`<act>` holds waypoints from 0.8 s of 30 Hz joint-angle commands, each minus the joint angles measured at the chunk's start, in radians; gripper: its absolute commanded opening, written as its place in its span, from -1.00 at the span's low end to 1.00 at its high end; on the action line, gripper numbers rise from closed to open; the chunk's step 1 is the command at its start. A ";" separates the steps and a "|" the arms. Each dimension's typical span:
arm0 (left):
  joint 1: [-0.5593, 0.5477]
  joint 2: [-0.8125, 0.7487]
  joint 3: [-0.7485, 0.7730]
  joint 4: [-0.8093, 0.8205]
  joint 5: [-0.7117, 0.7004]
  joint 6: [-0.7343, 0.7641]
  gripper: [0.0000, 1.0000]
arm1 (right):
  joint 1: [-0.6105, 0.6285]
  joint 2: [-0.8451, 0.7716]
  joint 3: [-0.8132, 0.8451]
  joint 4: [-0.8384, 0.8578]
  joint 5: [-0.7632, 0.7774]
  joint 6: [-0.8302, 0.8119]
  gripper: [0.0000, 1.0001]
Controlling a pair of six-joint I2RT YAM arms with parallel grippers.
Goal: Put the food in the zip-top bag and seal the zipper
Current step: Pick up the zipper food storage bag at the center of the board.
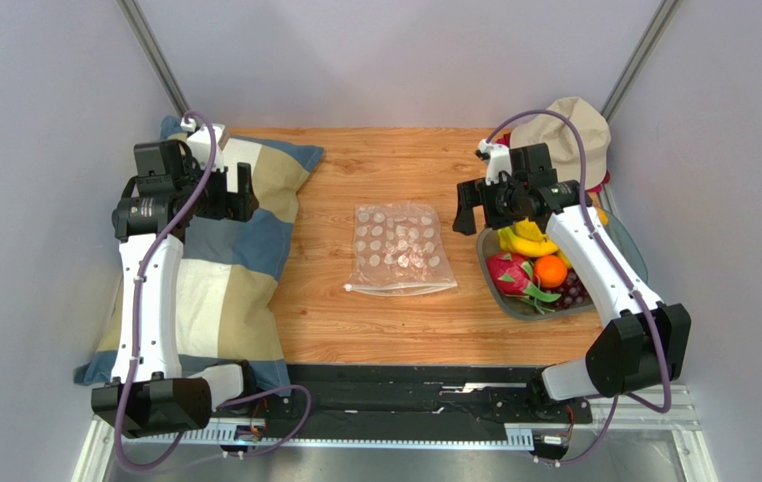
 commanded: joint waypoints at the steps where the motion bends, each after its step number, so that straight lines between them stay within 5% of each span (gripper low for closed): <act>1: -0.001 -0.061 0.007 0.047 -0.006 0.040 0.98 | 0.037 -0.012 -0.029 0.047 0.015 -0.023 1.00; 7: 0.001 -0.068 0.018 0.055 0.026 0.032 0.98 | 0.103 0.002 -0.048 0.040 -0.026 -0.132 0.97; 13: -0.005 -0.101 -0.022 0.069 0.106 -0.011 0.98 | 0.307 0.031 -0.088 0.030 0.062 -0.330 0.79; 24: -0.019 -0.137 -0.072 0.069 0.142 -0.015 0.98 | 0.561 0.215 -0.120 0.127 0.322 -0.553 0.19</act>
